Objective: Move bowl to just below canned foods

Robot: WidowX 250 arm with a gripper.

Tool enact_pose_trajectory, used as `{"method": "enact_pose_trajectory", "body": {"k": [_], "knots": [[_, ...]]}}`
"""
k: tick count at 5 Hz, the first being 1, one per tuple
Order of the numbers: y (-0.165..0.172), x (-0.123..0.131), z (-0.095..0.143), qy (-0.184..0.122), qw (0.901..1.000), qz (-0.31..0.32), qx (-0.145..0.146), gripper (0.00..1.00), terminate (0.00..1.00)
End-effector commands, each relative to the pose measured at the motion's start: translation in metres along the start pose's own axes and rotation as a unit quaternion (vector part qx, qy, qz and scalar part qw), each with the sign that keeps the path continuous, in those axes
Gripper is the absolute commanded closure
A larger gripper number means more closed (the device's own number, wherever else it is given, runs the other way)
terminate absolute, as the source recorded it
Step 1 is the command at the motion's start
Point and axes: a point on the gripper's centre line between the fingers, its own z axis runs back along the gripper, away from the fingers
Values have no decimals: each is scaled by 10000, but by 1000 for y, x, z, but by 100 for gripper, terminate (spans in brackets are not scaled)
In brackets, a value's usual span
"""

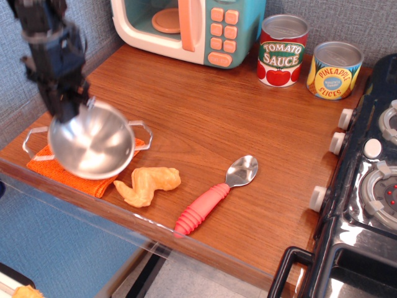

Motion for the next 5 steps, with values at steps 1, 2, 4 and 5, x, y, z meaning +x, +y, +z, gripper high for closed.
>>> {"method": "enact_pose_trajectory", "body": {"k": [1,2,4,5], "knots": [[-63,62,42,-540,9973,283,-420,100,0],[-96,93,25,-450,9975,177,-514,100,0],[-126,139,-5,-371,9977,189,-533,100,0],[-128,154,-14,-412,9974,218,-543,100,0]]}}
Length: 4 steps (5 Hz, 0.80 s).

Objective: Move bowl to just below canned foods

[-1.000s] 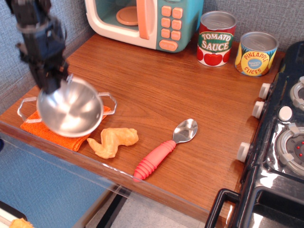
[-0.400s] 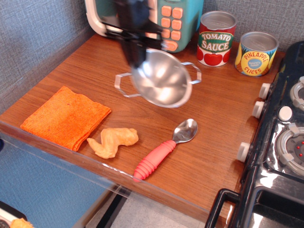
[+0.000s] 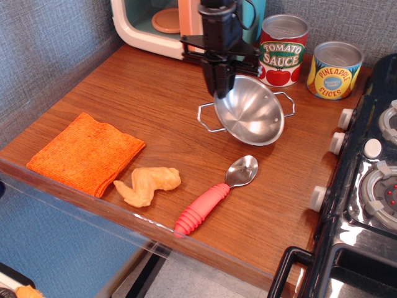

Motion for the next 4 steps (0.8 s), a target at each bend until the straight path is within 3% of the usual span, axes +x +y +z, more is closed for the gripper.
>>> {"method": "enact_pose_trajectory", "body": {"k": [1,2,3,4], "knots": [[1,27,8,-333,9994,35,19,100,0],[6,24,10,-262,9996,54,68,0,0],[6,22,28,-315,9994,-109,113,0,0],[7,13,66,-300,9985,-72,460,0,0]]}}
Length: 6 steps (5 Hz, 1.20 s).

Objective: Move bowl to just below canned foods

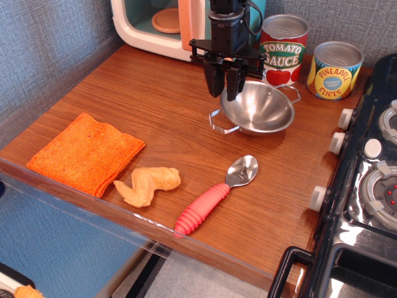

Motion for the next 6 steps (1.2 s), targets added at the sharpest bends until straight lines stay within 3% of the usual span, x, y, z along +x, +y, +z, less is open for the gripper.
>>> {"method": "enact_pose_trajectory", "body": {"k": [1,3,4,5,6], "knots": [[13,-29,105,-526,9961,266,657,0,0],[37,-70,96,-113,9954,257,918,0,0],[43,-86,96,-137,9960,370,805,0,0],[43,-86,96,-137,9960,370,805,0,0],[43,-86,96,-137,9960,370,805,0,100]]}}
